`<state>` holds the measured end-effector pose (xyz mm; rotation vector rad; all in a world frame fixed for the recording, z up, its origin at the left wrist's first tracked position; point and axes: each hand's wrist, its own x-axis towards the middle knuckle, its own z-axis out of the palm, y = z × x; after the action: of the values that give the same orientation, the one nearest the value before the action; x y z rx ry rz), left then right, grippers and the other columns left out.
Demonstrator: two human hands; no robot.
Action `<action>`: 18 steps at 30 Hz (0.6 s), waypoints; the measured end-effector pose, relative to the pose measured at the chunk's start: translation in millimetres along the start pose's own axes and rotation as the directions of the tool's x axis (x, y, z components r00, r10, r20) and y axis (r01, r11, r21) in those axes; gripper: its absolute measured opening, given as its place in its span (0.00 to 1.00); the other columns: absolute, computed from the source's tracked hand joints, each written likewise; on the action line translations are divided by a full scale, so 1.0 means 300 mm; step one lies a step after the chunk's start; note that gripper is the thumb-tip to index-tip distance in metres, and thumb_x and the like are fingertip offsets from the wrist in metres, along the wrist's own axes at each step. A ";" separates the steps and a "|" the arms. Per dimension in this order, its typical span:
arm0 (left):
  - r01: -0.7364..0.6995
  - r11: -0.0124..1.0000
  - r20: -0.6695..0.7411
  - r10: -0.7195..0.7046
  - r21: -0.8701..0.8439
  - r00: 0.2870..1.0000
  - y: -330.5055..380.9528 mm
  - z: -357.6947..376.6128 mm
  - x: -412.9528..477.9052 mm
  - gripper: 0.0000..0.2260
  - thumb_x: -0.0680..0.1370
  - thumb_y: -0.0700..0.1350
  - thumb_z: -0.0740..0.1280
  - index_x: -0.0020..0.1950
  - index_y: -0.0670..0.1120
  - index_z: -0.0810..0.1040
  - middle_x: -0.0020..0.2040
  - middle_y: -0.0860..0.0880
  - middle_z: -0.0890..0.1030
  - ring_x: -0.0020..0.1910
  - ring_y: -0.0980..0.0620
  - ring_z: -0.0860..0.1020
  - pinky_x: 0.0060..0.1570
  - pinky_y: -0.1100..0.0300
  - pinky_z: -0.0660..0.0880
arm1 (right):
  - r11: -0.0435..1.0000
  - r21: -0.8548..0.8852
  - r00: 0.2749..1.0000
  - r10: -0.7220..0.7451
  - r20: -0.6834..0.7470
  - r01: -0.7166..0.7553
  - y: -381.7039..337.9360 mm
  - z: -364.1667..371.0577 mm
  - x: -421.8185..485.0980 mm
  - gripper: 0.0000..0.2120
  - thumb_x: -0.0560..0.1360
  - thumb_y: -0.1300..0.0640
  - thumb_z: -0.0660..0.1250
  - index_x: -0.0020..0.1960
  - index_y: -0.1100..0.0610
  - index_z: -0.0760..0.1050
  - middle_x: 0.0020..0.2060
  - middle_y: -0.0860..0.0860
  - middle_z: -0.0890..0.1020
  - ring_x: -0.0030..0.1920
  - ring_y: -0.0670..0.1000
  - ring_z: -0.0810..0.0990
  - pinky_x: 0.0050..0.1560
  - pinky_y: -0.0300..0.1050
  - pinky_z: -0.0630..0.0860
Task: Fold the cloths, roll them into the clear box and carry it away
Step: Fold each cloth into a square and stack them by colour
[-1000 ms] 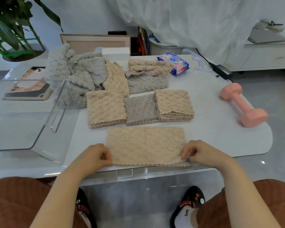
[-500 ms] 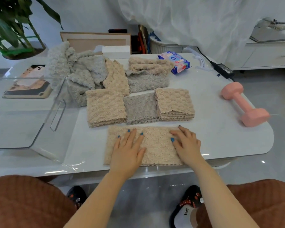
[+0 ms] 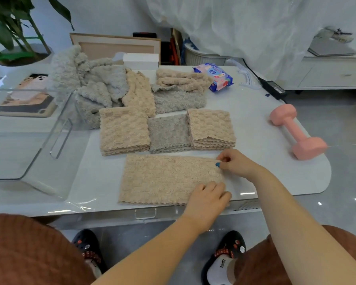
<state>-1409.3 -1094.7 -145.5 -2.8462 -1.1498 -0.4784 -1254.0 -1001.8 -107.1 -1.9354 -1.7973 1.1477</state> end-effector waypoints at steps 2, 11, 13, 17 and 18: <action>-0.003 1.000 0.001 0.003 -0.008 1.000 -0.007 -0.004 0.003 0.06 0.65 0.41 0.64 0.40 0.49 0.76 0.38 0.52 0.75 0.33 0.52 0.72 0.30 0.61 0.66 | 0.999 0.032 1.000 0.002 0.014 -0.003 -0.009 -0.022 -0.015 0.02 0.73 0.64 0.68 0.42 0.58 0.76 0.35 0.50 0.75 0.36 0.46 0.71 0.39 0.38 0.67; 0.392 0.488 0.189 -0.413 -0.780 0.891 -0.010 -0.158 -0.003 0.07 0.73 0.41 0.69 0.41 0.52 0.73 0.40 0.57 0.75 0.34 0.58 0.74 0.36 0.59 0.74 | 0.935 0.353 1.000 0.031 0.001 -0.029 -0.005 -0.153 -0.186 0.07 0.74 0.70 0.60 0.47 0.59 0.71 0.27 0.51 0.67 0.28 0.49 0.67 0.33 0.42 0.64; 0.434 0.267 0.313 -0.394 -0.861 0.864 -0.002 -0.211 0.007 0.10 0.73 0.40 0.70 0.41 0.54 0.73 0.39 0.57 0.75 0.30 0.57 0.74 0.33 0.63 0.72 | 0.945 0.319 0.996 0.052 0.075 -0.074 -0.008 -0.195 -0.224 0.10 0.74 0.70 0.58 0.46 0.59 0.75 0.26 0.50 0.64 0.27 0.49 0.61 0.30 0.39 0.60; 0.538 0.023 0.513 -0.267 -0.843 0.816 -0.057 -0.292 -0.053 0.11 0.73 0.38 0.71 0.51 0.51 0.79 0.40 0.58 0.79 0.37 0.59 0.78 0.40 0.64 0.77 | 0.965 0.260 0.970 -0.028 0.242 -0.037 -0.082 -0.234 -0.280 0.11 0.75 0.69 0.61 0.43 0.61 0.82 0.30 0.56 0.71 0.30 0.50 0.66 0.32 0.38 0.65; 0.563 -0.020 0.548 -0.261 -0.826 0.795 -0.084 -0.308 -0.080 0.10 0.73 0.37 0.71 0.50 0.50 0.80 0.41 0.57 0.81 0.39 0.60 0.79 0.42 0.65 0.77 | 0.973 0.232 0.955 -0.071 0.289 0.003 -0.115 -0.228 -0.285 0.08 0.74 0.67 0.65 0.45 0.60 0.83 0.33 0.57 0.75 0.33 0.49 0.70 0.35 0.38 0.69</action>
<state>-1467.6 -1106.0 -66.6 -3.4302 -2.6829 -1.5239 -1225.2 -1052.7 -8.2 -1.6611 -1.7359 1.6260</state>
